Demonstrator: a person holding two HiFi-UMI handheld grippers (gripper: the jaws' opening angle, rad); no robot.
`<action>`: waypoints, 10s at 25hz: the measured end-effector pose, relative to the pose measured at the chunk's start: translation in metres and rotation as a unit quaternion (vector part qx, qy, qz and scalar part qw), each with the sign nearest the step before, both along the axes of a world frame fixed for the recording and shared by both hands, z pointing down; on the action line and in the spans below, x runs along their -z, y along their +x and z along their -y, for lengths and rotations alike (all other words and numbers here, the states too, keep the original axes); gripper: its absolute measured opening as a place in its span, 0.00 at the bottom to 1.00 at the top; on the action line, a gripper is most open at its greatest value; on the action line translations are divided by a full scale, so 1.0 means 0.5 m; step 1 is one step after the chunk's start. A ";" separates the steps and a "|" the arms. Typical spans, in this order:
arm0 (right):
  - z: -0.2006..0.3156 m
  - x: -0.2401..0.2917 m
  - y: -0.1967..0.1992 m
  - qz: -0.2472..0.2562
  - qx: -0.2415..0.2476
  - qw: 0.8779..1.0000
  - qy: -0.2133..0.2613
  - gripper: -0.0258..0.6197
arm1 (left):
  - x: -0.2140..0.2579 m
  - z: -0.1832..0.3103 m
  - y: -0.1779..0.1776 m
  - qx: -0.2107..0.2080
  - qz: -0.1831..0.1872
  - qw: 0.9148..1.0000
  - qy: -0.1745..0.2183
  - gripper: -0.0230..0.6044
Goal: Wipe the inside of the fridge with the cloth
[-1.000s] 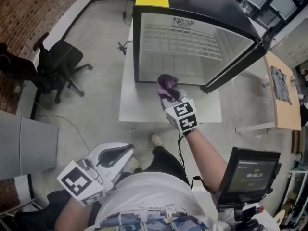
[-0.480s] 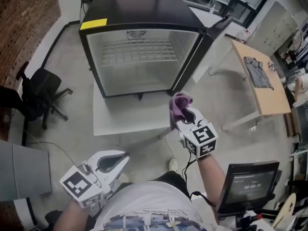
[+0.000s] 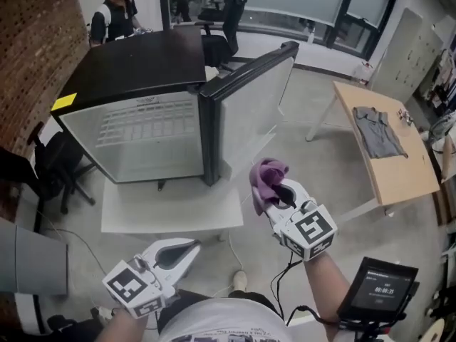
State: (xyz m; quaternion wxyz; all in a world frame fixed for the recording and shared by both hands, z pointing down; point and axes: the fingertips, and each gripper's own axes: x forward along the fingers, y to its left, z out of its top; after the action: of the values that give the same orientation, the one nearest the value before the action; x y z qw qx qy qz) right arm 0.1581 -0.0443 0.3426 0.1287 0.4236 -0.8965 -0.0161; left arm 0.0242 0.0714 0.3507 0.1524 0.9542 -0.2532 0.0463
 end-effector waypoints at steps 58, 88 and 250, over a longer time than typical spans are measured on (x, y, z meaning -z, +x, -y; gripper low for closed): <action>0.591 0.114 0.257 0.007 0.128 0.987 0.100 0.17 | 0.025 0.227 0.324 0.213 0.028 0.977 0.006 0.05; 0.259 0.064 -0.096 0.033 0.381 0.919 0.094 0.17 | 0.041 0.199 0.288 0.227 0.040 0.973 0.000 0.05; 0.402 -0.244 0.026 -0.176 0.339 0.916 0.124 0.17 | 0.012 0.247 0.352 0.187 0.051 0.980 -0.037 0.05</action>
State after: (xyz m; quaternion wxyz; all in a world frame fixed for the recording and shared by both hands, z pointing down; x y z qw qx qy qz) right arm 0.1712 -0.2451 0.4647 0.2179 0.0967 -0.9400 -0.2442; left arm 0.2003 -0.0522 0.3446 0.1802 0.8801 -0.4329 0.0747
